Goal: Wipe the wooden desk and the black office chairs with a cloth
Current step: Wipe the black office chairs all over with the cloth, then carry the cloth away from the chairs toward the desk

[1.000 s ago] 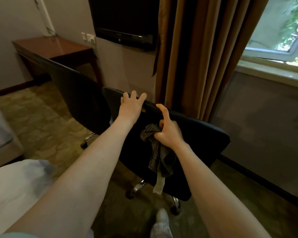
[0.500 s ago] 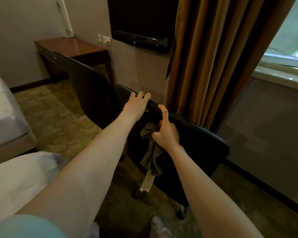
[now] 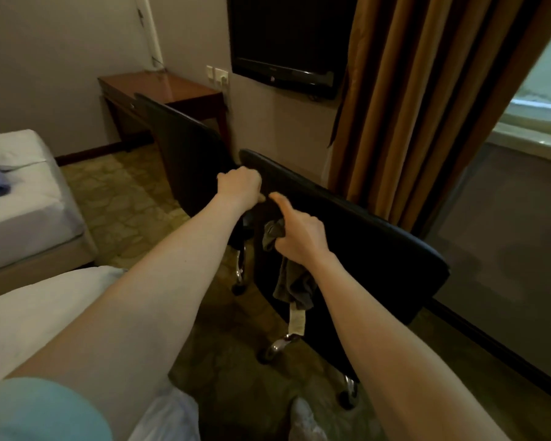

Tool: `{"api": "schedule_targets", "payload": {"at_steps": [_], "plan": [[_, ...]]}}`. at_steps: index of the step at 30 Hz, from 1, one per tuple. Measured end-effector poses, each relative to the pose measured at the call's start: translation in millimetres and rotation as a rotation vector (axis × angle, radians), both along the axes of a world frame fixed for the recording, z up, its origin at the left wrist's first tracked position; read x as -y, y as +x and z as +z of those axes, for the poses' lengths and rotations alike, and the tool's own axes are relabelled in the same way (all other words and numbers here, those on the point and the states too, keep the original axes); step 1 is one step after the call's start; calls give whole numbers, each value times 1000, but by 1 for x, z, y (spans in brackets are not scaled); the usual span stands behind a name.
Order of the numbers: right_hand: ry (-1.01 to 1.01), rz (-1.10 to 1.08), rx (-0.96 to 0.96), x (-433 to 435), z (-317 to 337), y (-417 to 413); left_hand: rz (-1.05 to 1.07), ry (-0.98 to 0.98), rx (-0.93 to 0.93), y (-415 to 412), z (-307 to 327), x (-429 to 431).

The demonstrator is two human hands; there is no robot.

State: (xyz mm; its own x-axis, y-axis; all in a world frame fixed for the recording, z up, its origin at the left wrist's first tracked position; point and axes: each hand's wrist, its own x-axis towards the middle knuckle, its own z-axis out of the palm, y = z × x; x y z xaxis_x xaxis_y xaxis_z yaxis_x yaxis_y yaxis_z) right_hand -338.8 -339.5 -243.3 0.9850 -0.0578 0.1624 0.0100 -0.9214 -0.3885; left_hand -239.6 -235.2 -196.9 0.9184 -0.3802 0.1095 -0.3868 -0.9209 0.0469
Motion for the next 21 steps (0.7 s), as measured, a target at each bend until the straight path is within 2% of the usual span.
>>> {"api": "schedule_targets", "payload": {"at_steps": [2, 6, 10, 14, 16, 18, 21], "plan": [[-15, 76, 14, -19, 2, 19, 95, 9, -27, 9, 2, -25], [218, 55, -2, -44, 14, 74, 136, -38, -122, 40, 16, -77], [284, 121, 13, -59, 27, 134, 204, -178, -280, 82, 25, -120], [411, 186, 0, -82, 30, 197, 258, -246, -339, 111, 18, -142], [502, 188, 4, -96, 27, 220, 387, -386, -427, 123, 12, -148], [616, 238, 4, -114, 25, 247, 525, -620, -535, 139, 8, -157], [718, 331, 0, -146, 20, 274, 613, -967, -596, 162, -4, -177]]}}
